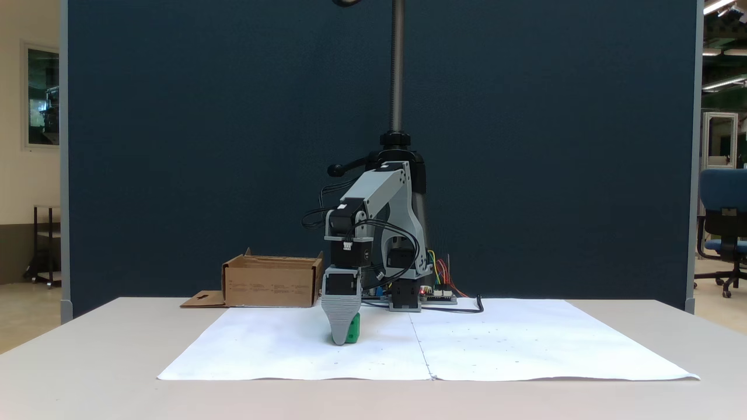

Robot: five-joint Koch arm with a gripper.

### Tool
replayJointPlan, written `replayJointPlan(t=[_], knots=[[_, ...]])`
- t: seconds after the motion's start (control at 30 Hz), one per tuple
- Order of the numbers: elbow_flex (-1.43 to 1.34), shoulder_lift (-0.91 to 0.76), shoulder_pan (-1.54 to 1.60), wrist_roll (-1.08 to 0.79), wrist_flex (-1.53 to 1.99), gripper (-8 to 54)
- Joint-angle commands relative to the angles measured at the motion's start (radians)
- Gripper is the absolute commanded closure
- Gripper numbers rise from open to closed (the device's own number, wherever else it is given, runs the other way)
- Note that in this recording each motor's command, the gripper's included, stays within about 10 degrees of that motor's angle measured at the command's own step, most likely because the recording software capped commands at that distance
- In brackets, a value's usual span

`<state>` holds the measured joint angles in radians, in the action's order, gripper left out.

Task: Grasp a green dice and put it in the bin.

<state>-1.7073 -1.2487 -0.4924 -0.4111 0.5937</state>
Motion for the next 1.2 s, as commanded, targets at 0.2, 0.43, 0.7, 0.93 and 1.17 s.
replayJointPlan(t=[0.2, 0.43, 0.7, 0.93, 1.17], knots=[[0.067, -0.275, -0.097, 0.229, -0.032, 29.4], [0.089, -0.462, -0.321, 0.362, -0.041, 29.4], [0.187, -0.502, -0.643, 0.364, -0.064, 29.4], [0.218, -0.486, -0.982, 0.36, -0.124, 29.4], [0.216, -0.379, -1.226, 0.268, -0.106, 29.3]])
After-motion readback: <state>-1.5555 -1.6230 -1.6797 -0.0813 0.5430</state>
